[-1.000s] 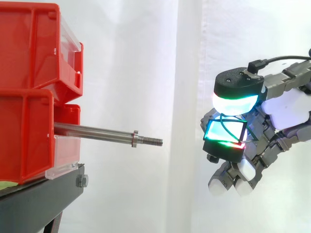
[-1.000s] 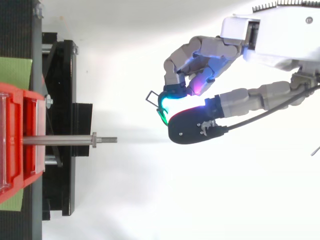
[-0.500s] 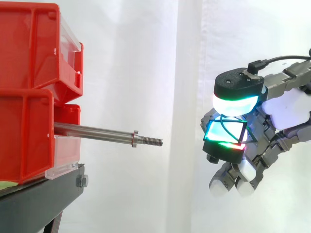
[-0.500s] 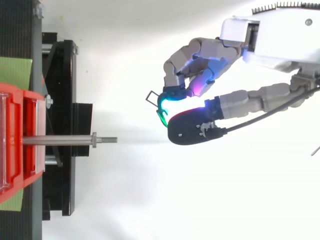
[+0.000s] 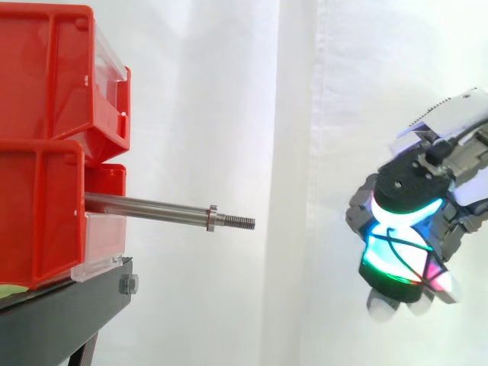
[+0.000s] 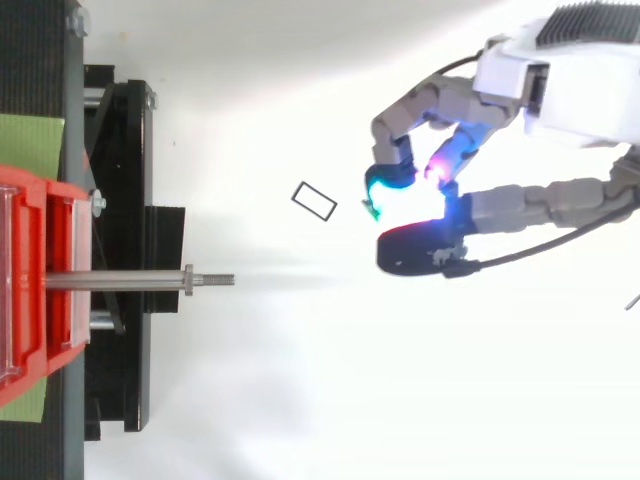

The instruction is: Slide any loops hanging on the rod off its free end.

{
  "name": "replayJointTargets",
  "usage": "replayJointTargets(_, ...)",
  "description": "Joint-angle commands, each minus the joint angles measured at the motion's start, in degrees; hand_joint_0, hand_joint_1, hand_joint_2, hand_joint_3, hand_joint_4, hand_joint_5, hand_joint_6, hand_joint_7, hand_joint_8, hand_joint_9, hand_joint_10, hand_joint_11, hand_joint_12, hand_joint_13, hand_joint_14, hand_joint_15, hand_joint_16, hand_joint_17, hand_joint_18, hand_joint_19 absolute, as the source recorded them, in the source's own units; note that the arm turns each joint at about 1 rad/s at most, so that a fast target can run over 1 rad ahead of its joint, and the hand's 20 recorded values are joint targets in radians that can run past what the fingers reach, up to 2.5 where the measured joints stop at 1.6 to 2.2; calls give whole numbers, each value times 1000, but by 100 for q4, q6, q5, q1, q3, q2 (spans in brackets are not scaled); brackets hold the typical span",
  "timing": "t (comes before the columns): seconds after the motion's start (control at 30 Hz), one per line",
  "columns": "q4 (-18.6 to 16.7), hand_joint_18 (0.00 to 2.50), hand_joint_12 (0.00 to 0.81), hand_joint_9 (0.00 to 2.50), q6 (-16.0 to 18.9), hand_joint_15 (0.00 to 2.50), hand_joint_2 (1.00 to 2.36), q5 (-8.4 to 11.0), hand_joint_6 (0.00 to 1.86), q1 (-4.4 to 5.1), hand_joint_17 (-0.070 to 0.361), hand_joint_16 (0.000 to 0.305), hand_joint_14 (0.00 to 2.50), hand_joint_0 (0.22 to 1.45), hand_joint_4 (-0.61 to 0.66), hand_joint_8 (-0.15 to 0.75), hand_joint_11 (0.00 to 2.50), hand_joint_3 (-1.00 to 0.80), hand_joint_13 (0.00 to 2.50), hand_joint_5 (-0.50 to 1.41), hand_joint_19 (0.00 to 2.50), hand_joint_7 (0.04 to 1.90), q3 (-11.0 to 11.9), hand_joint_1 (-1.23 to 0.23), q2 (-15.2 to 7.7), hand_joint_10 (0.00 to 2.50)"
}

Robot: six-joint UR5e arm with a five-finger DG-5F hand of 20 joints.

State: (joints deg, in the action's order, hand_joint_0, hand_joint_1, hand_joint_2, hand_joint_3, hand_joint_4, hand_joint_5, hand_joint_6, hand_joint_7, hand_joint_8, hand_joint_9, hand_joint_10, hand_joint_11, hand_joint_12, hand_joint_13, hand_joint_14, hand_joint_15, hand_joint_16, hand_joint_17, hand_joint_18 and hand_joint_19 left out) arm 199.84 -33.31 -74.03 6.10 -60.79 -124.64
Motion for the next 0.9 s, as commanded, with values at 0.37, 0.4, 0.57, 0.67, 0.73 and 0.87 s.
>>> replayJointTargets(0.37, 389, 505, 356, 1008, -2224, 199, 1018, 582, 864, 58, 118, 52, 7, 543, -13, 254, 676, -88, 490, -116, 327, 1012, 6, -636, 107, 24)
replayJointTargets(0.4, 345, 505, 356, 1025, -2206, 203, 1019, 591, 863, 58, 117, 52, 8, 543, -12, 254, 706, -91, 490, -116, 329, 1016, -56, -636, 107, 22)
replayJointTargets(0.57, -1483, 472, 337, 1106, -79, 209, 1020, 951, 863, 49, 108, 48, 8, 546, -1, 229, 899, -137, 477, -128, 335, 1013, -592, -613, 116, 28)
replayJointTargets(0.67, -1447, 459, 330, 1106, 615, 219, 1019, 987, 862, 75, 104, 46, 8, 547, -2, 222, 914, -168, 471, -135, 341, 1005, -671, -600, 107, 29)
replayJointTargets(0.73, -1412, 457, 330, 1090, 773, 219, 1020, 978, 860, 75, 104, 46, 8, 546, 6, 223, 903, -184, 472, -137, 341, 1001, -671, -587, 107, 29)
replayJointTargets(0.87, -1421, 434, 330, 1051, 782, 220, 1016, 978, 859, 84, 104, 46, 8, 549, 33, 229, 850, -235, 464, -141, 357, 1002, -671, -536, 107, 28)
